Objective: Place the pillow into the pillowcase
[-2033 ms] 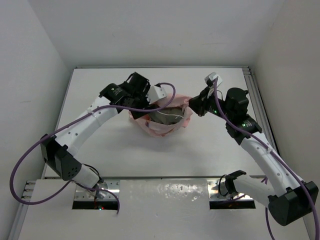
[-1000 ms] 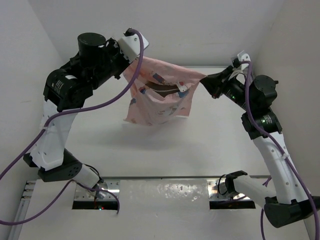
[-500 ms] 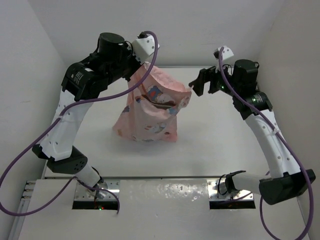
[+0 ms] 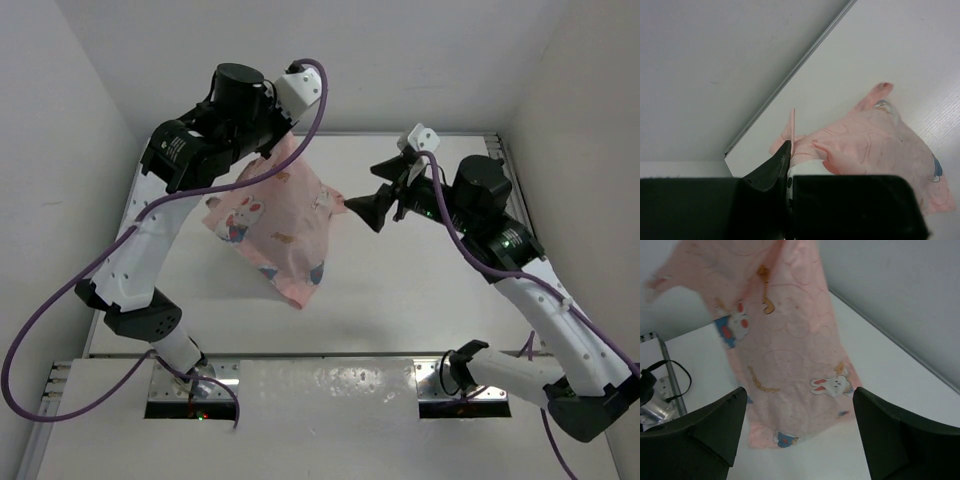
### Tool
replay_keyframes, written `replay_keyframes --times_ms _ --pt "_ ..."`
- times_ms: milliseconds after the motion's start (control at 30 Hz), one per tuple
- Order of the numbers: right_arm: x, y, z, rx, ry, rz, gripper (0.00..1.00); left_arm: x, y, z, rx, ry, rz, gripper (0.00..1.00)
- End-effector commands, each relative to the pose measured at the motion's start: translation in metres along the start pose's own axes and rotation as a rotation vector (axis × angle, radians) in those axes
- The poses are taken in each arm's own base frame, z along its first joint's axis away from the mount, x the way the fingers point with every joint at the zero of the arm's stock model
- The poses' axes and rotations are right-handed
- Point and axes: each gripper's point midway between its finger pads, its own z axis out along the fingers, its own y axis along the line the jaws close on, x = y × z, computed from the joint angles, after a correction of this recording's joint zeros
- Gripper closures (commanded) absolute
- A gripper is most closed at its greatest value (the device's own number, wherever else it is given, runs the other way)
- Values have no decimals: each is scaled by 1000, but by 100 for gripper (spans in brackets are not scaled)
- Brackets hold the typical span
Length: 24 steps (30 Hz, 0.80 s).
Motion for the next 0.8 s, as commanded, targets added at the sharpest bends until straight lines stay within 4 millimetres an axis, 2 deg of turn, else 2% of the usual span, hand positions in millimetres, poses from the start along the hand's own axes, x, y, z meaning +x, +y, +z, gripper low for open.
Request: replay_keyframes --times_ms 0,67,100,133,233,267,333,400,433,500,533,600,667,767 --pt "-20 29 11 -106 -97 12 15 -30 27 -11 -125 -111 -49 100" --pt "-28 51 19 -166 -145 26 11 -30 30 -9 -140 -105 -53 100" --pt "-21 54 28 -160 -142 49 9 -32 30 -9 -144 -112 -57 100" --pt "-16 66 35 -181 -150 52 8 -32 32 -9 -149 -112 -59 100" --pt "-7 69 53 -140 -148 94 6 -31 35 -9 -168 -106 -68 100" --pt "-14 72 58 -127 -178 115 6 -31 35 -8 -174 -101 -68 100" --pt "-11 77 72 -135 -178 182 5 -29 39 -8 -199 -91 -76 100" --pt "-24 83 80 -132 -232 232 4 -25 41 -5 -222 -74 -85 100" --pt "-19 86 88 -135 -227 246 4 -25 42 -5 -227 -71 -88 100" --pt "-23 90 97 -130 -269 258 4 -25 40 -4 -224 -72 -98 100" --pt "-15 91 108 -124 -257 262 4 -27 40 -4 -221 -78 -102 100" --pt "-25 93 115 -141 -286 289 7 -29 37 -3 -207 -87 -101 100" --pt "-27 97 129 -167 -273 297 17 -30 37 -5 -207 -92 -102 100" --pt "-23 105 141 -211 -245 339 21 -29 39 -7 -216 -89 -99 100"
